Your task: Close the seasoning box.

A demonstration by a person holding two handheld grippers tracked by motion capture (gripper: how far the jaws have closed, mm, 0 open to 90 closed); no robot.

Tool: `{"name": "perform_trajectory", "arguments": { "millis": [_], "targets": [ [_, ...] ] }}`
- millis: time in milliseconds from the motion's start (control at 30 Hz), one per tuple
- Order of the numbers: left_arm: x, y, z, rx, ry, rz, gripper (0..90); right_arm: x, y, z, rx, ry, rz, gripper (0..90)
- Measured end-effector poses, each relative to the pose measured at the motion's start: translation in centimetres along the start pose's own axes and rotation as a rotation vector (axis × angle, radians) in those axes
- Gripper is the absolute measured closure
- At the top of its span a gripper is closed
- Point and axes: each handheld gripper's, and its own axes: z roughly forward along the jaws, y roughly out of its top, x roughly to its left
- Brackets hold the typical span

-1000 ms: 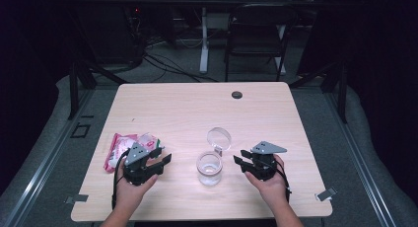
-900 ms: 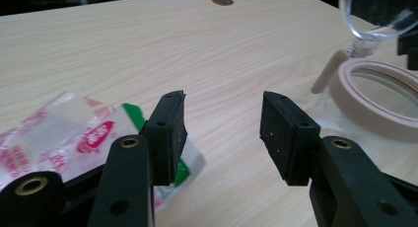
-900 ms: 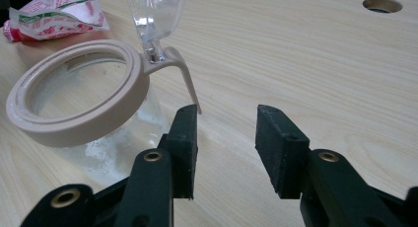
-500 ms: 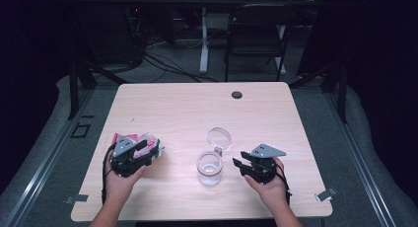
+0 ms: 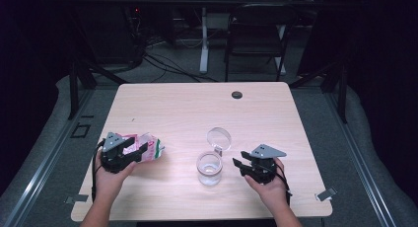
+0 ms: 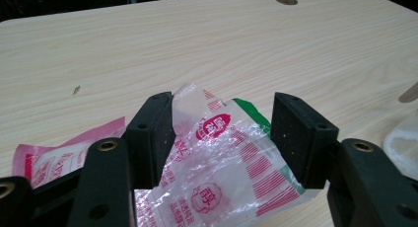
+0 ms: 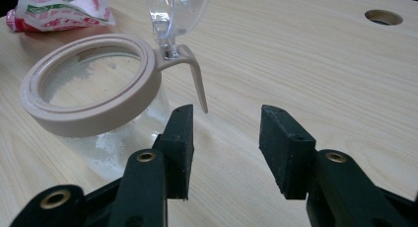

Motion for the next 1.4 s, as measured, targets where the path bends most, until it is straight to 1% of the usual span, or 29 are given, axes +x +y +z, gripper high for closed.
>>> {"name": "perform_trajectory", "arguments": {
  "millis": [133,267,300,367,400,433,533,600,633,667,700,733,833,867,900,1033,1067,1100,1167,1200,1233,1267,1333,1400],
  "targets": [
    [-0.1,0.0,0.1,0.011,0.008,0.007,39.5,-0.1,-0.1,-0.1,0.001,0.001,0.005,56.9],
    [-0.3,0.0,0.2,0.015,-0.002,0.007,36.9,-0.2,-0.1,-0.1,0.000,-0.001,0.008,56.6],
    [-0.5,0.0,0.2,0.020,0.001,0.020,35.4,-0.2,-0.1,0.0,0.002,0.001,0.011,56.4],
    [-0.8,0.0,0.2,0.019,0.000,0.024,35.1,-0.1,-0.1,0.0,0.002,0.000,0.011,56.3],
    [-1.1,0.0,0.3,0.021,-0.003,0.038,33.6,-0.1,-0.2,0.0,0.003,-0.001,0.008,56.2],
    [-1.1,0.0,0.3,0.021,-0.003,0.038,32.8,-0.1,-0.2,0.0,0.003,-0.001,0.008,56.2],
    [-1.9,0.0,0.5,0.026,-0.009,0.079,31.9,-0.1,-0.2,0.0,0.000,0.000,0.012,56.0],
    [-2.4,0.1,0.5,0.032,-0.014,0.099,31.8,-0.3,-0.2,0.0,0.003,0.000,0.016,55.9],
    [-3.0,0.0,0.7,0.035,-0.027,0.113,31.8,-0.3,-0.2,0.0,0.003,0.001,0.018,55.9],
    [-3.0,0.0,0.7,0.035,-0.027,0.113,31.8,-0.3,-0.2,0.0,0.003,0.001,0.018,55.9],
    [-3.4,0.0,0.8,0.039,-0.035,0.128,31.8,-0.4,-0.2,-0.1,0.006,0.001,0.018,55.9],
    [-3.6,0.0,0.8,0.040,-0.038,0.133,31.8,-0.4,-0.3,-0.1,-0.001,0.000,0.025,55.9],
    [-4.6,-0.1,1.0,0.050,-0.053,0.163,31.8,-0.4,-0.3,-0.2,-0.005,-0.001,0.025,55.7],
    [-5.2,-0.3,1.3,0.059,-0.049,0.191,31.8,-0.4,-0.3,-0.2,-0.004,-0.001,0.025,55.5],
    [-5.2,-0.3,1.3,0.059,-0.049,0.191,31.8,-0.4,-0.3,-0.2,-0.004,-0.001,0.025,55.5],
    [-5.9,-0.8,2.1,0.103,-0.012,0.264,31.9,-0.4,-0.3,-0.1,-0.001,0.000,0.021,55.4],
    [-5.9,-0.9,2.3,0.112,-0.005,0.270,32.3,-0.4,-0.3,-0.1,0.000,0.000,0.021,55.3],
    [-5.9,-1.1,2.5,0.116,-0.003,0.266,32.8,-0.4,-0.3,-0.1,0.001,0.000,0.021,55.3],
    [-5.7,-1.2,2.6,0.115,0.001,0.267,35.2,-0.4,-0.3,-0.1,0.001,-0.001,0.022,55.2],
    [-5.6,-1.2,2.8,0.128,0.020,0.281,36.3,-0.4,-0.3,0.0,0.008,0.003,0.018,55.2],
    [-5.6,-1.2,2.8,0.128,0.020,0.281,37.5,-0.4,-0.3,0.0,0.005,0.000,0.020,55.1],
    [-5.6,-1.3,2.9,0.124,0.034,0.285,39.1,-0.4,-0.3,0.0,0.008,0.001,0.019,55.1],
    [-5.4,-1.4,3.1,0.135,0.060,0.308,41.6,-0.4,-0.3,0.0,0.010,0.001,0.017,55.1],
    [-5.4,-1.5,3.2,0.135,0.068,0.311,44.1,-0.4,-0.3,0.0,0.010,0.002,0.017,55.1]
  ]
}}
